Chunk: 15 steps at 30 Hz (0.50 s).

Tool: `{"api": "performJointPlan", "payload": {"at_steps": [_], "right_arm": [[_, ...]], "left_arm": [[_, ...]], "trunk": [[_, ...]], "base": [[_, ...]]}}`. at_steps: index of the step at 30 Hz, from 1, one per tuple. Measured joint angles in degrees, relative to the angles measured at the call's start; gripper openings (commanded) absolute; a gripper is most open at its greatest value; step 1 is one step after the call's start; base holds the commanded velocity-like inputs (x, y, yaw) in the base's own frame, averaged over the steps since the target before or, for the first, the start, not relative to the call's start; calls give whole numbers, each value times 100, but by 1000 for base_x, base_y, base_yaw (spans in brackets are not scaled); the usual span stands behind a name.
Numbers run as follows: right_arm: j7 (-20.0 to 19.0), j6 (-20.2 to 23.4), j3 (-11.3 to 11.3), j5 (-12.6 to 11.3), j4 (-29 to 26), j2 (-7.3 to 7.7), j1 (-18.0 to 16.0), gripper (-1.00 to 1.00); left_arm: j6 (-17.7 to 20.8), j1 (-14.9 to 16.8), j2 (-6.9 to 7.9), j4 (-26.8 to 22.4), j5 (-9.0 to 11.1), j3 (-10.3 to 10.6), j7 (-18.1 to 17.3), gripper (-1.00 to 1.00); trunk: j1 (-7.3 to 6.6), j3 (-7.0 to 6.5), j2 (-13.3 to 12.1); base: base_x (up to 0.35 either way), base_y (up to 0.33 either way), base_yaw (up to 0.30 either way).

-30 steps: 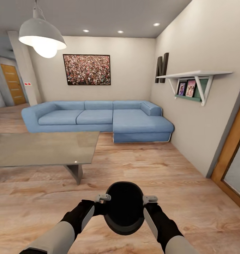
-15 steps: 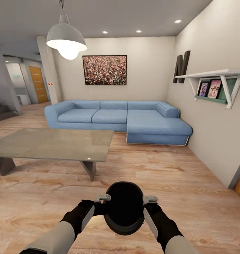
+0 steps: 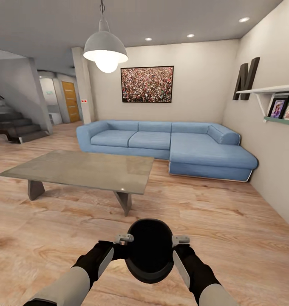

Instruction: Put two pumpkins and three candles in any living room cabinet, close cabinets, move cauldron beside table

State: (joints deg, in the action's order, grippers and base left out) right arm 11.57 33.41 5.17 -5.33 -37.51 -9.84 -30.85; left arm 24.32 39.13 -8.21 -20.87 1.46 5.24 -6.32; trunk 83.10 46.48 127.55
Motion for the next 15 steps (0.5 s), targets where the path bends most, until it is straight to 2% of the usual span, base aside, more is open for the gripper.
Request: {"api": "performJointPlan", "payload": {"at_steps": [5, 15], "right_arm": [[0, 2, -1, -1, -3, 1, 1, -100], [-1, 2, 2, -7, -3, 3, 2, -100]], "left_arm": [[2, 3, -1, 1, 4, 5, 3, -100], [6, 2, -2, 0, 8, 9, 7, -100]], "trunk": [[-1, 0, 0], [-1, 0, 0]], "base": [[228, 160, 65], [253, 185, 6]]}}
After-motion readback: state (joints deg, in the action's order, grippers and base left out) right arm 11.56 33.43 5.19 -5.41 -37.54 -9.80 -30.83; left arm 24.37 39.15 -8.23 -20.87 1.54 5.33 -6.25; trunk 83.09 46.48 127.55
